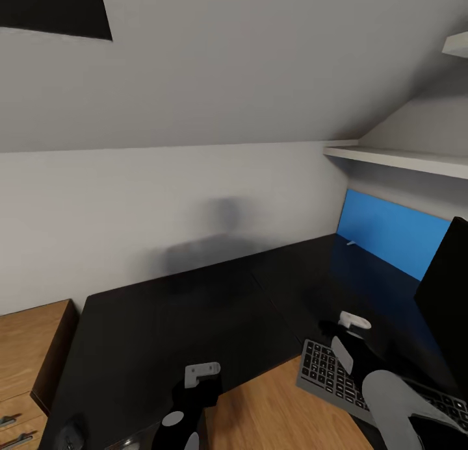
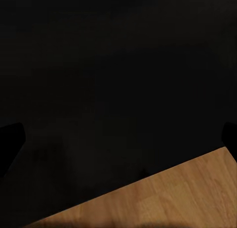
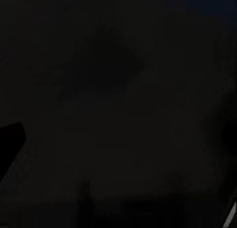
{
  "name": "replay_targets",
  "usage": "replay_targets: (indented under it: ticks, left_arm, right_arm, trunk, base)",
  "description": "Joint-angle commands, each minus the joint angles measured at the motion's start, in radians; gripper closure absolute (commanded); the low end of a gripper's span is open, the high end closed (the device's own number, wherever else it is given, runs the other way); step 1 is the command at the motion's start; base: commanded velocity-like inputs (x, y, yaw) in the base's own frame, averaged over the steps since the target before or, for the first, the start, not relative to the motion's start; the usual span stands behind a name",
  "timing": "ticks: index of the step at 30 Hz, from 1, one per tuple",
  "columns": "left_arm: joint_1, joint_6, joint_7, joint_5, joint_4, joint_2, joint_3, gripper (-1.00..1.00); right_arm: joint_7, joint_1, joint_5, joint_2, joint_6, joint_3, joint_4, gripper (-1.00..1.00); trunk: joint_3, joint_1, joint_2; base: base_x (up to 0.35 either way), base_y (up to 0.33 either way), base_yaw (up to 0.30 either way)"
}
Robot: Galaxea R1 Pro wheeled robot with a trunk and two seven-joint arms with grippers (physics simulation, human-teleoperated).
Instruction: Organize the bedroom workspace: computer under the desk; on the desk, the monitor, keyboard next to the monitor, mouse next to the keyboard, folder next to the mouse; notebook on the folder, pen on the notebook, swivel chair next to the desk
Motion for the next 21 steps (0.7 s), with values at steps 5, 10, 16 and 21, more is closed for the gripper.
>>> replay_targets:
  ticks: [5,10,16,21]
  left_arm:
    - [-0.001,0.002,0.009,0.01,-0.001,0.0,-0.002,-1.0]
    - [-0.001,0.001,0.009,0.01,-0.001,0.0,-0.002,-1.0]
    - [-0.001,0.001,0.01,0.01,-0.001,0.0,-0.002,-1.0]
    - [-0.001,0.001,0.009,0.01,-0.001,0.0,-0.002,-1.0]
  right_arm:
    - [-0.004,0.056,0.005,0.035,-0.005,0.002,-0.141,-1.0]
    - [-0.004,0.218,0.032,0.084,0.007,0.008,-0.424,-1.0]
    - [-0.002,0.38,0.009,0.137,0.169,0.022,-0.695,-1.0]
    - [-0.003,0.393,-0.104,0.156,0.228,0.022,-0.722,-1.0]
  trunk:
    - [-0.001,0.0,-0.001]
    - [-0.001,0.0,-0.001]
    - [-0.001,0.0,-0.001]
    - [-0.001,0.0,-0.001]
  base:
    - [0.0,0.0,0.0]
    - [-0.029,0.0,0.0]
    - [-0.241,0.0,0.0]
    - [-0.325,0.0,0.0]
